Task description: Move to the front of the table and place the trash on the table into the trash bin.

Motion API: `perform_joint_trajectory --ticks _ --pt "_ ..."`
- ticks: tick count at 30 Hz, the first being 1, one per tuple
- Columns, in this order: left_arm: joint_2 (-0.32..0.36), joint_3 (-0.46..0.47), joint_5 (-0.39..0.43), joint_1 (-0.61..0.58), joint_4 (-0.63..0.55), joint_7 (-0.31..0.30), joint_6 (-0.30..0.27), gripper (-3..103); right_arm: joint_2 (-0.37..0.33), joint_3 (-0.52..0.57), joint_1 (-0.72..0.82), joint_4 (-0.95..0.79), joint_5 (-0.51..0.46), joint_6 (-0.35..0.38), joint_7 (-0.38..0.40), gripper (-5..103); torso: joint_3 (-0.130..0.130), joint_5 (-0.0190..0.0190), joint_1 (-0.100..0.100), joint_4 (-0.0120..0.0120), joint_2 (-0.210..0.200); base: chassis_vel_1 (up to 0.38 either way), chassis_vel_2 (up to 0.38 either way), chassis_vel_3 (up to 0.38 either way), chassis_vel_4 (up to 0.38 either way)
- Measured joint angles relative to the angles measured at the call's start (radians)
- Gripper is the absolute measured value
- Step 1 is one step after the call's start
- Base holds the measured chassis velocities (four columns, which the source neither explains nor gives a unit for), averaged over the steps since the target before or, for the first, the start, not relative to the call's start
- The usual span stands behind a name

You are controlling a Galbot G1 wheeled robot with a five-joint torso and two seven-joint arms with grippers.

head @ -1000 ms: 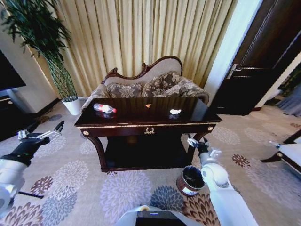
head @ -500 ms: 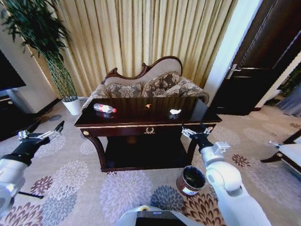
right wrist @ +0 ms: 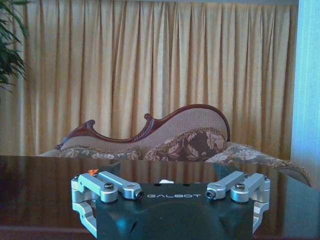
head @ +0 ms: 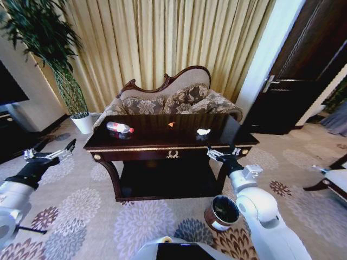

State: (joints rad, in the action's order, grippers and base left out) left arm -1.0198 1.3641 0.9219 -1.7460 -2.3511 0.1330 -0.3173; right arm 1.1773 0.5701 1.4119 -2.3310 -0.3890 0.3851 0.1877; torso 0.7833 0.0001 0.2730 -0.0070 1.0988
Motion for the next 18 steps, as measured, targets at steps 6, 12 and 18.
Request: perform_joint_trajectory --ticks 6,12,18 --pt "-0.001 0.005 0.0 -0.002 0.0 0.0 -0.001 100 0.002 -0.007 -0.004 0.0 -0.001 0.007 0.004 100 0.0 0.0001 0.0 0.0 0.0 -0.296 0.288 0.287 -0.281" --pt "-0.004 0.006 0.0 -0.005 -0.002 -0.001 -0.001 100 0.002 -0.016 -0.005 0.003 0.005 0.002 0.012 100 0.0 -0.0001 0.001 -0.0001 0.0 -0.265 0.263 0.278 -0.274" --pt "-0.009 0.008 0.0 -0.008 -0.008 -0.001 -0.001 100 -0.002 -0.019 -0.013 0.003 -0.04 0.098 0.118 100 0.0 -0.0001 0.001 -0.0001 -0.001 -0.092 0.113 0.092 -0.127"
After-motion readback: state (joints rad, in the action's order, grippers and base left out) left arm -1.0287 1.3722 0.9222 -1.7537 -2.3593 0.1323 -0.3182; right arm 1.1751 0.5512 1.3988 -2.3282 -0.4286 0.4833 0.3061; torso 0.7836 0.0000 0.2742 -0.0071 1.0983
